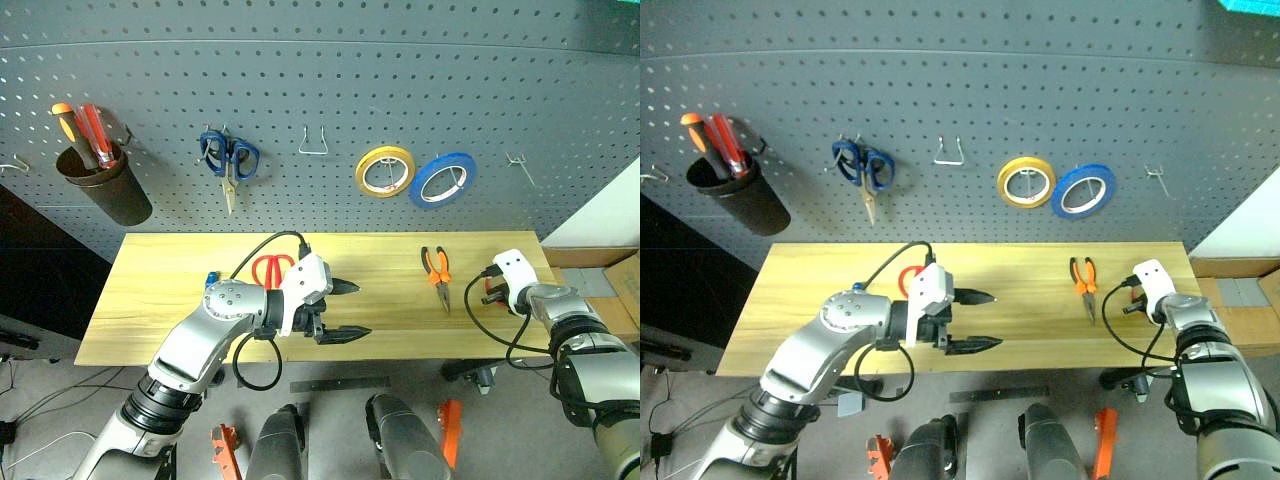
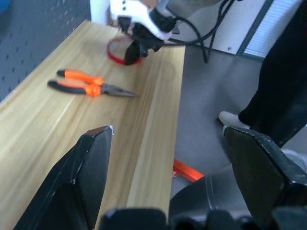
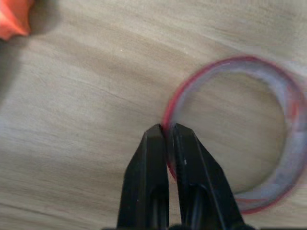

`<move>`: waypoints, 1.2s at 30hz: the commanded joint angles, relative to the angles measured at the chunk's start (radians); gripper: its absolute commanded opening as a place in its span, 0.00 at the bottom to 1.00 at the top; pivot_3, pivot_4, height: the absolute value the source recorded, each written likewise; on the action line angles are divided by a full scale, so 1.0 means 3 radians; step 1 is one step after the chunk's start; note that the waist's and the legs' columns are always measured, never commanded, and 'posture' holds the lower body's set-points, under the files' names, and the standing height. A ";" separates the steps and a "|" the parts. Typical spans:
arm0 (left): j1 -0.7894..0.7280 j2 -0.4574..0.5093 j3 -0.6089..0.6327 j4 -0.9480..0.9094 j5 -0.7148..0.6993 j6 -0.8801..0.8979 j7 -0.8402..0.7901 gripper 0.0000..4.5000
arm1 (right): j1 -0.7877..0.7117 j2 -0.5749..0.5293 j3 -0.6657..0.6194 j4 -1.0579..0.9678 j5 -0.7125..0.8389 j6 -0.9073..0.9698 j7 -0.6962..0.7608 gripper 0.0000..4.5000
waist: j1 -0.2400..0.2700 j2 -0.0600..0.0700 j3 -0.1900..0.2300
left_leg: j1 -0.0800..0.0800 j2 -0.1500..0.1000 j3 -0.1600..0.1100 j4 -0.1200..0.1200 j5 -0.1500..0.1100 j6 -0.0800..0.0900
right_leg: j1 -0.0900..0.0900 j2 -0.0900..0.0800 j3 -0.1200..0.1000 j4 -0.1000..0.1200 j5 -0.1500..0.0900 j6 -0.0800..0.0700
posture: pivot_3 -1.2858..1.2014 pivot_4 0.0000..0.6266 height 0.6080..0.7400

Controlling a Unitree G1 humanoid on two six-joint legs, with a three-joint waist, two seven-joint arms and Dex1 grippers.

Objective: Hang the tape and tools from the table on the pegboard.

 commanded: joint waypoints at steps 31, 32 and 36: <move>-0.0447 -0.0466 0.0257 0.0411 0.0184 -0.0812 0.0416 0.88 | 0.0911 0.0261 -0.1080 -0.4364 0.0353 0.0851 -0.1003 0.01 | 0.0017 0.0020 0.0012 | -0.0058 -0.0005 -0.0010 0.0003 0.0001 -0.0002 | -0.0056 -0.0005 -0.0009 0.0010 0.0001 0.0001 | 0.46 0.44 1.00; -0.0451 -0.0471 0.0265 0.0409 0.0178 -0.0807 0.0421 0.88 | 0.0863 0.0268 -0.1110 -0.4244 0.0398 0.0821 -0.1005 0.01 | 0.0016 0.0020 0.0012 | -0.0058 -0.0004 -0.0010 0.0004 0.0001 -0.0002 | -0.0056 -0.0004 -0.0009 0.0010 0.0001 0.0000 | 0.46 0.44 1.00; -0.0462 -0.0496 0.0302 0.0360 0.0120 -0.0755 0.0441 0.88 | 0.0701 0.0316 -0.1200 -0.3871 0.0546 0.0712 -0.1051 0.01 | 0.0017 0.0020 0.0012 | -0.0057 -0.0002 -0.0011 0.0002 0.0001 -0.0002 | -0.0057 -0.0002 -0.0009 0.0011 0.0003 -0.0002 | 0.46 0.44 1.00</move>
